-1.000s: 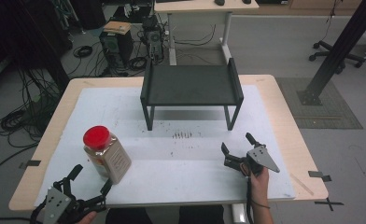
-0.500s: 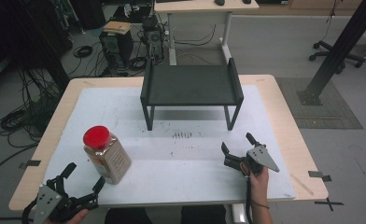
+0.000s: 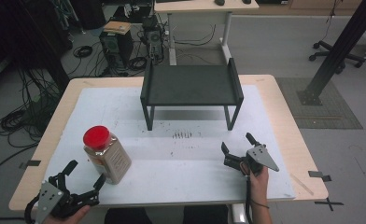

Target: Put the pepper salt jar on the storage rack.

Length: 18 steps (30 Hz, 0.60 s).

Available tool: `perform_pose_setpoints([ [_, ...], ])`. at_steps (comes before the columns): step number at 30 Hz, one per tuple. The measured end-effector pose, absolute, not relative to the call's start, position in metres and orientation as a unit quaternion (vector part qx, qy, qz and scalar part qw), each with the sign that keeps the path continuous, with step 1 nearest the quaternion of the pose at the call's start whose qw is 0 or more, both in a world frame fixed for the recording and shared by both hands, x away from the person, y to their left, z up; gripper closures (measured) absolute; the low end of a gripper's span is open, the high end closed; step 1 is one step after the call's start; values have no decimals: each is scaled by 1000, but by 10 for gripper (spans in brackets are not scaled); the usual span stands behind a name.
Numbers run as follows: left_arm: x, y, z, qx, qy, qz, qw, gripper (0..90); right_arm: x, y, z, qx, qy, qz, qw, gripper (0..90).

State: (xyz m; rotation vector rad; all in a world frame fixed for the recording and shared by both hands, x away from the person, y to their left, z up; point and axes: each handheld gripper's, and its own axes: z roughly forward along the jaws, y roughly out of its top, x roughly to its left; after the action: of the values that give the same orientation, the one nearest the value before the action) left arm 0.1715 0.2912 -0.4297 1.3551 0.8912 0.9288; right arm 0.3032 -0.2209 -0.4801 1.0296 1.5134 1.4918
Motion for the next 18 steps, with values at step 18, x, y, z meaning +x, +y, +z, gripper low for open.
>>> perform_pose_setpoints([
  [18,183,286,-431,590,379,396,594,2,304,-221,-480,404,596,583,377,2],
])
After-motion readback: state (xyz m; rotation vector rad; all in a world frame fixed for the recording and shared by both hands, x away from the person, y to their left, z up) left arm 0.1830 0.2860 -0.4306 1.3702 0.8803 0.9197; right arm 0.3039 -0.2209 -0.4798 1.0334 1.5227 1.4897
